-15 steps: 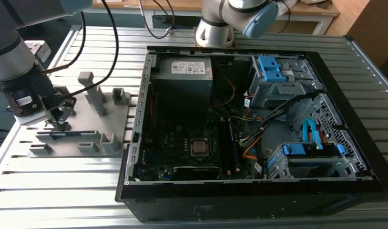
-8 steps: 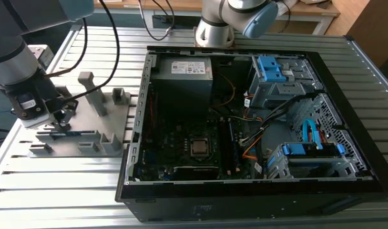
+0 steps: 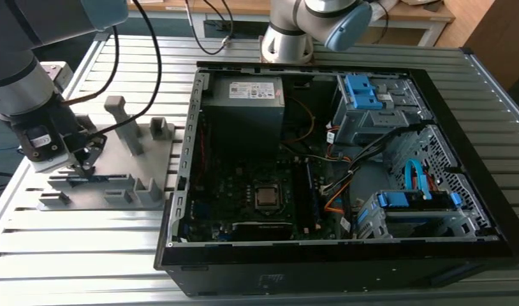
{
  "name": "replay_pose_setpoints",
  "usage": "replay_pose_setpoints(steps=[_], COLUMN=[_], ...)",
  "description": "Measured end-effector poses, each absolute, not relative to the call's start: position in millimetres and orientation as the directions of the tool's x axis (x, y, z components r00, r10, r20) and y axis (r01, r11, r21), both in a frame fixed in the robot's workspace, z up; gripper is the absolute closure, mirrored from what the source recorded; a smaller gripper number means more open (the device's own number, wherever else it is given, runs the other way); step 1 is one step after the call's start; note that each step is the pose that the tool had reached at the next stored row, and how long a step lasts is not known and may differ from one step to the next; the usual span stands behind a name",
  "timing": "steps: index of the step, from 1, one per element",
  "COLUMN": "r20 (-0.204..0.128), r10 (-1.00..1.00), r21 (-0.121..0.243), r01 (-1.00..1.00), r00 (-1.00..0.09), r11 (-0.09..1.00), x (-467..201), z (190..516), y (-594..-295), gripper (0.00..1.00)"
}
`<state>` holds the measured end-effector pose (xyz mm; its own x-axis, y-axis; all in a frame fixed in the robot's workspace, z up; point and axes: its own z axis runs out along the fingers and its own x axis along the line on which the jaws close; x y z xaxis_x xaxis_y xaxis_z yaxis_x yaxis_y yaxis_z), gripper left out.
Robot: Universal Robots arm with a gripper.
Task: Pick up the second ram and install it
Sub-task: 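Reach for the second ram, then pick up the second ram and move it above second insertion slot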
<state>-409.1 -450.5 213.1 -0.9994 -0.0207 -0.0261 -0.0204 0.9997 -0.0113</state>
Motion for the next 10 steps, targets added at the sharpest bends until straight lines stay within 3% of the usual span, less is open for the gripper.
replay_pose_setpoints(steps=[10], r20=[-0.028], r10=[-0.037], r21=[-0.011], r01=[-0.037], r00=[-0.999], r11=[0.999], x=[-409.1], z=[213.1], y=[-450.5], gripper=[0.9])
